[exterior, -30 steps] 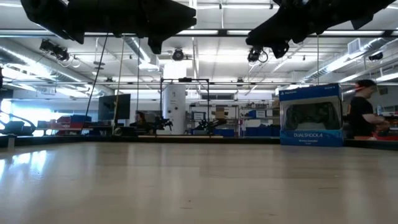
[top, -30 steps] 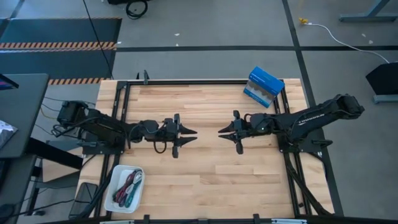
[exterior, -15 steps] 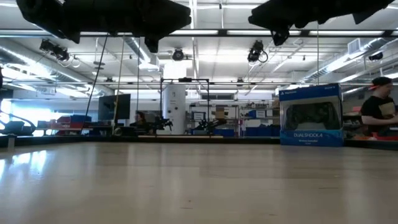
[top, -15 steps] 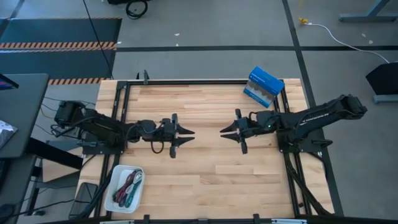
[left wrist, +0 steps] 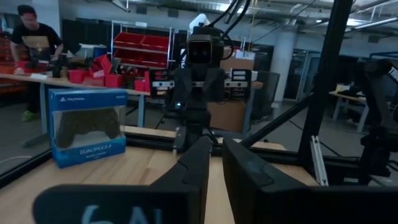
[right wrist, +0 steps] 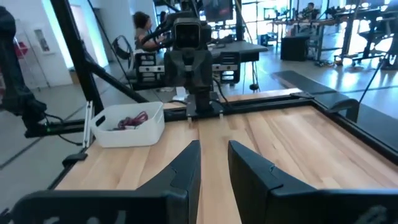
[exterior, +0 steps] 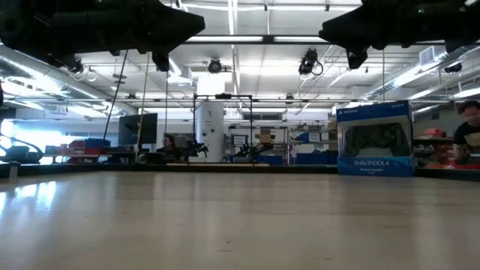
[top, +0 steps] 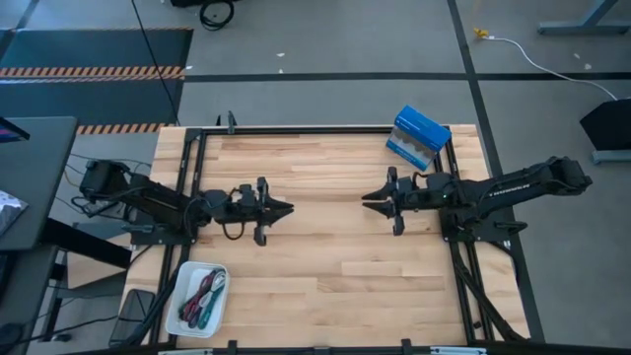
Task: Pick and place USB-C Cables
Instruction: Move the white bin to the center of the table
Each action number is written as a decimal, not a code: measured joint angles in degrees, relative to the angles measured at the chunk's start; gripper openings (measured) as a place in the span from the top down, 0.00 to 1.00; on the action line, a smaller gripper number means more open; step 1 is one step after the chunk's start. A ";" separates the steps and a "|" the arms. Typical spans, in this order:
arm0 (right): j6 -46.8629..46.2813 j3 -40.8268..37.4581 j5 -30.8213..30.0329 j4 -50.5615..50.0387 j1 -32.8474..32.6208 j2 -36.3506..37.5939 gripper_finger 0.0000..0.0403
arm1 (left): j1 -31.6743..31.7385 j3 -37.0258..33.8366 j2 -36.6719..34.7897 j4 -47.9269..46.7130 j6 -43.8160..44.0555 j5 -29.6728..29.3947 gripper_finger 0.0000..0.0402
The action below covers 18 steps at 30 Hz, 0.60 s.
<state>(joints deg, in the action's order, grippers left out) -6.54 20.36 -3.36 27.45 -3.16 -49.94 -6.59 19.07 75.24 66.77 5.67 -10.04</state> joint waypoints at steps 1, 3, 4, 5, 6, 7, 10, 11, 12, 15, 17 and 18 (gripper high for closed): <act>-0.27 0.00 0.01 0.12 0.06 0.08 0.78 | 0.00 0.00 0.00 0.04 0.00 0.00 0.88; -0.38 0.00 0.07 -0.22 0.09 0.11 0.78 | 0.00 0.00 0.00 -0.07 0.28 0.00 0.89; -0.38 0.00 0.15 -0.21 0.06 -0.11 0.78 | -0.01 0.00 0.00 -0.21 0.76 0.03 0.89; -0.38 0.00 0.26 0.08 -0.12 -0.56 0.78 | -0.08 0.00 0.00 -0.26 1.33 0.04 0.89; -0.40 0.00 0.47 -0.15 -0.30 -0.75 0.78 | -0.35 0.01 -0.07 -0.30 1.93 0.13 0.89; -0.38 -0.02 0.63 -0.47 -0.53 -0.83 0.78 | -0.76 0.11 -0.47 -1.02 2.52 0.36 0.89; -0.37 0.00 0.79 -0.42 -1.14 -1.15 0.78 | -2.75 2.25 -3.07 -9.11 3.03 1.18 0.89; -0.12 0.00 0.79 -0.37 -1.22 -1.17 0.78 | -3.55 3.58 -4.08 -13.64 3.50 0.90 0.88; 0.40 0.00 0.79 -0.35 -1.22 -1.17 0.78 | -4.52 5.15 -4.97 -18.40 4.53 0.33 0.87; 1.24 0.00 0.76 -0.21 -1.21 -1.15 0.78 | -7.63 11.86 -7.14 -36.00 8.59 -0.52 0.81; 1.87 0.00 0.78 -0.26 -1.15 -1.15 0.78 | -9.83 17.42 -7.45 -50.09 10.69 -1.62 0.76; 2.07 0.00 0.95 -0.44 -1.15 -1.15 0.78 | -10.90 20.42 -7.40 -57.43 11.90 -2.37 0.73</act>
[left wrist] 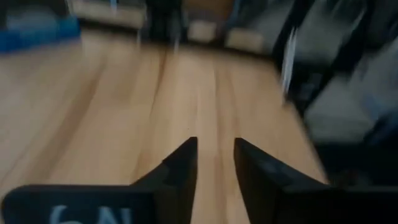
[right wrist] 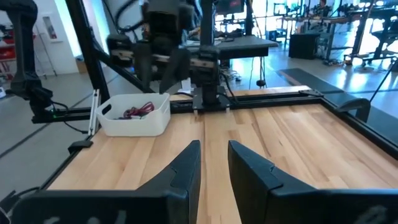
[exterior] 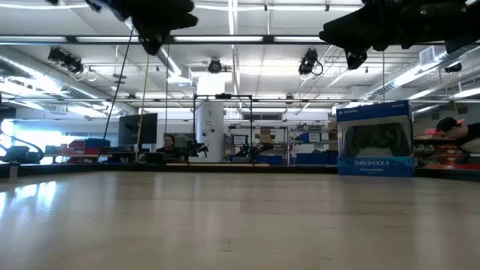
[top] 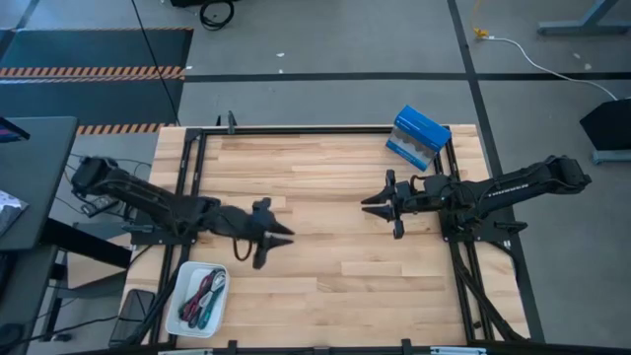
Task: Pick and place USB-C Cables
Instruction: Move the white bin to the center of the table
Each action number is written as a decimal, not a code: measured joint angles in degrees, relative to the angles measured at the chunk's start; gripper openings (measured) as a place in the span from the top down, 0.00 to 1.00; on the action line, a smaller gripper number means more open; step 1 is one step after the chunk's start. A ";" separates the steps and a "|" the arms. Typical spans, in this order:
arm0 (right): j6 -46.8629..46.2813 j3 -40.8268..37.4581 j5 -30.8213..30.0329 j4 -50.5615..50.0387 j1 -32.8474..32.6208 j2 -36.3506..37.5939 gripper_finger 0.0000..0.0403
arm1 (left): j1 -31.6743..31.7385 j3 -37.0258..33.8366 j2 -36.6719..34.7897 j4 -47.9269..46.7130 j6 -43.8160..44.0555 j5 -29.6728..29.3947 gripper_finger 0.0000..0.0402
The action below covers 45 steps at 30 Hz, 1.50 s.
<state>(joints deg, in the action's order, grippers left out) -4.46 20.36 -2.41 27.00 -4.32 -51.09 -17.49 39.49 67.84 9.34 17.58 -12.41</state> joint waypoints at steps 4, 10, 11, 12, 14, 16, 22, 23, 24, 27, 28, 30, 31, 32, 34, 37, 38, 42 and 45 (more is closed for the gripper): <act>0.10 0.00 0.94 -0.31 0.00 0.00 0.78 | -3.06 11.96 0.80 -29.89 5.96 -2.06 0.62; 0.13 0.00 1.13 -1.32 0.00 0.00 0.78 | -7.86 20.92 2.36 -57.90 20.47 3.91 0.53; 0.12 0.00 1.13 -1.33 0.00 0.00 0.78 | -8.90 21.00 2.64 -61.37 22.59 5.38 0.52; 0.00 0.00 1.13 -1.36 0.00 0.00 0.78 | -9.87 21.02 3.04 -63.73 24.76 6.58 0.52; -0.34 0.00 1.15 -1.36 0.00 0.00 0.78 | -11.78 20.78 3.54 -67.07 28.55 8.77 0.52; -0.48 0.00 1.50 -1.60 -0.09 0.00 0.78 | -13.81 19.81 4.16 -71.75 31.31 10.70 0.52; -1.80 0.00 2.43 -1.90 -0.13 0.00 0.78 | -17.38 19.14 6.30 -76.03 33.06 11.09 0.54; -1.98 0.00 2.46 -1.94 -0.13 0.00 0.78 | -17.78 19.14 6.79 -76.85 33.35 11.11 0.54; -2.02 0.00 2.46 -2.19 -0.13 0.00 0.78 | -18.11 19.14 7.29 -77.54 33.70 11.17 0.54; -3.08 0.00 2.55 -2.97 -0.22 0.00 0.78 | -19.31 19.09 8.91 -78.08 33.93 12.93 0.54; -3.32 0.00 2.61 -3.21 -0.22 0.00 0.78 | -19.58 19.11 9.48 -78.23 33.93 13.63 0.54; -3.38 0.00 2.64 -4.14 -0.22 0.00 0.78 | -20.25 19.12 10.93 -78.34 33.59 14.15 0.54; -3.50 0.00 2.64 -4.44 -0.22 0.00 0.78 | -20.57 19.12 11.59 -78.56 33.17 14.15 0.54; -3.55 0.00 2.64 -4.57 -0.22 0.00 0.79 | -20.85 19.12 12.17 -78.85 32.83 14.15 0.54; -3.58 0.00 2.64 -4.87 -0.24 0.00 0.78 | -21.23 18.91 13.46 -79.25 32.46 14.11 0.54; -4.84 0.00 2.62 -4.87 -0.50 0.00 0.78 | -21.40 16.44 14.32 -77.50 32.32 14.35 0.54; -4.98 0.00 2.63 -4.87 -0.68 0.00 0.78 | -21.40 15.11 14.33 -76.44 32.22 14.95 0.55; -4.95 0.00 2.64 -4.85 -1.55 0.00 0.79 | -20.77 11.13 14.35 -74.62 32.09 15.92 0.58; -4.95 0.00 2.62 -4.83 -1.79 0.00 0.78 | -19.91 10.55 14.33 -75.08 31.05 15.50 0.63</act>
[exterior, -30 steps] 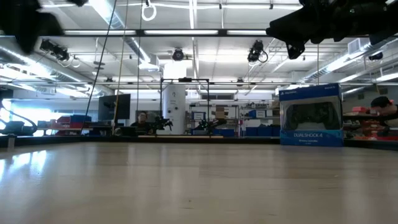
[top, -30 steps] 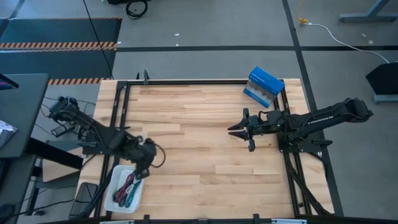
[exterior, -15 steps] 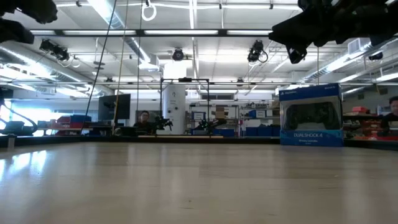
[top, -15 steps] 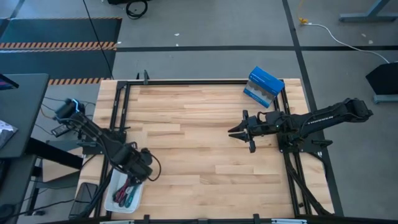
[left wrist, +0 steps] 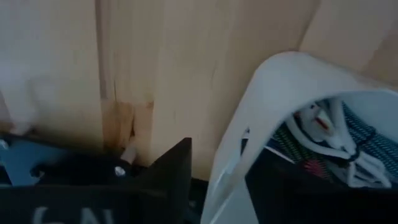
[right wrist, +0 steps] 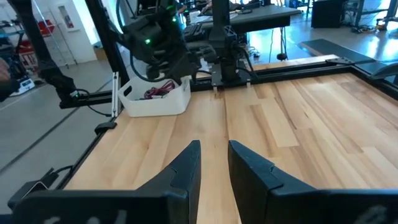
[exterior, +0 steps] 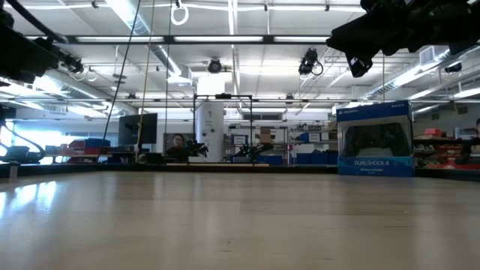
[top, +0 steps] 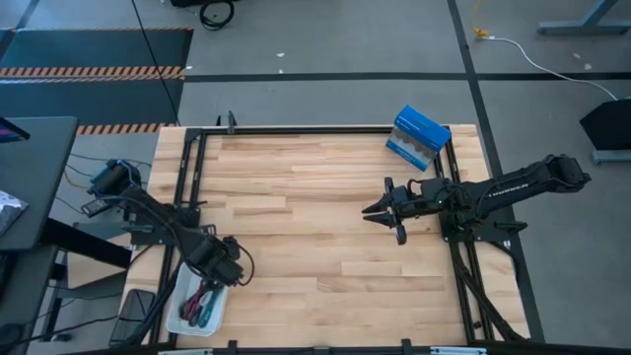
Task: Pick and place USB-C Cables
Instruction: Move the white bin to the center of the table
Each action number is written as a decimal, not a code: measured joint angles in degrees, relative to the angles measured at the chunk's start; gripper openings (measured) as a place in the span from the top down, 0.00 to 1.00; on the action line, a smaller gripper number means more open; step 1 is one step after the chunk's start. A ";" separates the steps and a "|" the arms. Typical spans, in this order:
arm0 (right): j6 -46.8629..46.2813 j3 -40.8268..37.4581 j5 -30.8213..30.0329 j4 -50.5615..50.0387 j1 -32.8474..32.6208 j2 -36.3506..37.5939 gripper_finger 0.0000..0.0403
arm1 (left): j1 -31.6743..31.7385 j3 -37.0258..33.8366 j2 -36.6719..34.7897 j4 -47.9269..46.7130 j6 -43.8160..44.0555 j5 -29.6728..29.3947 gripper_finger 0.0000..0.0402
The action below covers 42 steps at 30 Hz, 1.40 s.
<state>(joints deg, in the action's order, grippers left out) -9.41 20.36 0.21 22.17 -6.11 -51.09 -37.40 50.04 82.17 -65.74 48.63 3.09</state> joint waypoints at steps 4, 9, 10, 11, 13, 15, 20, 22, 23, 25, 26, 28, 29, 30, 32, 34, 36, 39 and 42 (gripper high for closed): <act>0.02 0.00 -0.02 0.32 0.02 0.00 0.79 | 2.16 0.63 -0.01 0.35 -3.16 -1.82 0.75; 0.05 0.00 -0.04 1.61 0.00 0.00 0.78 | 5.64 0.66 -0.04 2.90 -11.61 -1.97 0.96; 0.07 0.00 -0.04 1.75 0.02 0.00 0.78 | 6.51 0.66 -0.07 3.51 -13.50 -1.99 0.97; 0.09 0.00 -0.04 1.81 0.02 0.00 0.79 | 7.45 0.68 -0.11 4.47 -15.23 -2.30 0.97; 0.15 0.00 -0.04 1.80 0.00 0.00 0.79 | 9.38 0.76 -0.15 6.89 -19.11 -4.00 0.97; 0.33 0.00 -0.05 1.81 0.02 0.00 0.79 | 11.40 0.76 -0.17 9.53 -24.02 -5.64 0.97; 0.37 0.00 -0.12 1.79 0.02 0.00 0.79 | 17.31 0.73 -0.14 15.73 -33.81 -7.43 0.98; 0.37 0.00 -0.11 1.79 0.02 0.00 0.79 | 19.55 0.67 -0.08 17.68 -37.47 -7.82 0.98; 0.35 0.00 -0.11 1.77 0.02 0.00 0.79 | 20.51 0.65 -0.04 18.79 -39.73 -8.08 0.98; 0.37 0.00 -0.13 1.77 0.02 0.00 0.79 | 22.23 0.63 -0.02 21.42 -45.68 -8.56 0.98; 0.37 0.00 -0.11 1.76 0.02 0.00 0.79 | 22.92 0.63 -0.02 22.98 -49.29 -8.71 0.98; 0.37 0.00 -0.11 1.75 0.02 0.00 0.79 | 24.30 0.63 -0.02 26.00 -56.81 -8.75 0.98; 0.37 0.00 -0.13 1.75 0.02 0.00 0.79 | 24.96 0.63 -0.02 27.47 -60.06 -8.65 0.98; 0.37 0.00 -0.12 1.75 0.02 0.00 0.79 | 25.71 0.63 -0.02 28.80 -63.02 -8.56 0.98; 0.37 0.00 -0.38 1.75 0.03 0.00 0.79 | 27.39 0.61 -0.02 31.48 -66.75 -8.58 0.98; 0.39 0.00 -0.85 1.75 0.24 0.00 0.79 | 28.97 0.61 -0.02 33.71 -69.31 -8.36 0.98; 0.52 0.00 -1.10 1.75 0.47 0.00 0.79 | 30.37 0.61 -0.02 34.89 -72.33 -7.38 0.98; 0.56 0.00 -1.11 1.73 0.90 0.00 0.79 | 32.33 0.61 0.03 35.76 -76.01 -5.87 0.98; 0.57 0.00 -1.11 1.75 1.45 0.00 0.79 | 33.64 0.62 0.96 35.75 -79.10 -5.61 0.98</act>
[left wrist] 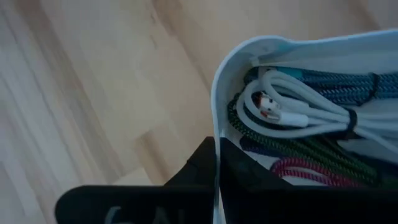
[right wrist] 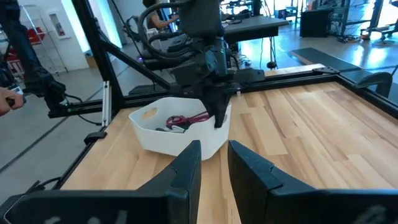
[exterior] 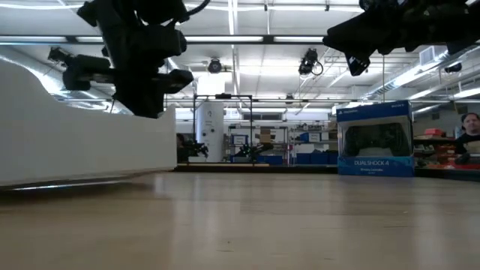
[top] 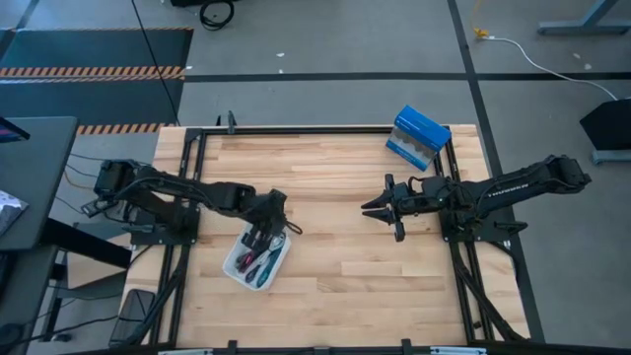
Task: Pick and place USB-C Cables
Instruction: Move the white bin to the center of the table
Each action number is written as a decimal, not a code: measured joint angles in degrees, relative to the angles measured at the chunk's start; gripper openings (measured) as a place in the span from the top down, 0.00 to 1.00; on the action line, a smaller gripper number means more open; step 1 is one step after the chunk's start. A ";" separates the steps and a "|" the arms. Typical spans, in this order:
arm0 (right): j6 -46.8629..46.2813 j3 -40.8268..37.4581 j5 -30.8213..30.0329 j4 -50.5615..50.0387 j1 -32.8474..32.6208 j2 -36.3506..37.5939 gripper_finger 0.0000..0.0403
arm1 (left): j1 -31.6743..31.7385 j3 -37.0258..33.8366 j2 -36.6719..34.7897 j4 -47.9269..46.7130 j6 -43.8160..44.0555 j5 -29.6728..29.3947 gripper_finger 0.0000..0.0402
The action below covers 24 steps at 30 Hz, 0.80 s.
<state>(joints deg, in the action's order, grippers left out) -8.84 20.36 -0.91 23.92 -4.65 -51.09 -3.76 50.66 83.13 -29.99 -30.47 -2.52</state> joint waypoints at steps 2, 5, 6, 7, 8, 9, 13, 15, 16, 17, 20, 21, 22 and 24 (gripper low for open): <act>0.00 0.00 0.00 0.00 0.50 0.00 0.79 | 0.52 0.56 1.24 0.19 -2.11 -0.02 0.98; 0.00 0.00 -0.15 0.14 1.28 0.00 0.79 | 0.58 2.78 4.28 -0.09 -4.87 -0.02 0.98; 0.00 0.00 -0.15 0.21 1.53 0.00 0.79 | 0.34 3.96 5.34 -0.51 -5.45 -0.07 0.98; 0.00 0.00 -0.15 0.51 1.76 0.00 0.79 | 0.22 5.23 6.24 -0.92 -6.00 -0.24 0.98; 0.00 0.00 -0.15 0.73 2.00 0.00 0.79 | -0.02 6.60 7.01 -1.77 -6.26 -0.96 0.98; 0.00 0.00 -0.14 0.71 2.21 0.00 0.79 | -0.25 8.03 7.55 -2.64 -6.22 -2.19 0.97; 0.00 0.00 -0.13 0.49 2.35 0.00 0.79 | -0.94 14.11 7.63 -5.94 -3.85 -7.04 0.91; 0.00 0.00 0.08 0.39 2.35 -0.01 0.79 | -1.00 17.56 7.27 -8.34 -0.38 -8.82 0.88; 0.00 0.02 0.36 0.31 2.35 0.00 0.79 | -1.22 19.64 7.24 -9.67 2.15 -9.58 0.87; 0.00 0.02 0.54 -0.05 2.35 0.00 0.79 | -1.39 21.86 7.24 -11.21 4.87 -10.19 0.86; 0.00 0.02 0.73 -0.71 2.35 -0.01 0.79 | -1.75 27.29 7.20 -15.10 10.88 -10.58 0.83; -0.01 0.02 0.75 -0.95 2.33 -0.01 0.79 | -1.93 28.56 7.20 -15.41 11.97 -10.58 0.82; -0.03 0.02 0.86 -1.06 2.33 -0.02 0.79 | -2.15 29.65 7.20 -16.05 12.50 -10.54 0.81; -0.19 0.02 1.00 -1.15 2.33 -0.02 0.79 | -2.67 31.73 7.20 -17.95 14.54 -10.48 0.80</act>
<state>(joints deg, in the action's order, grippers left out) -9.03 20.38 0.09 22.77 -2.33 -51.11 -6.43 82.39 90.32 -47.95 -15.94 -13.00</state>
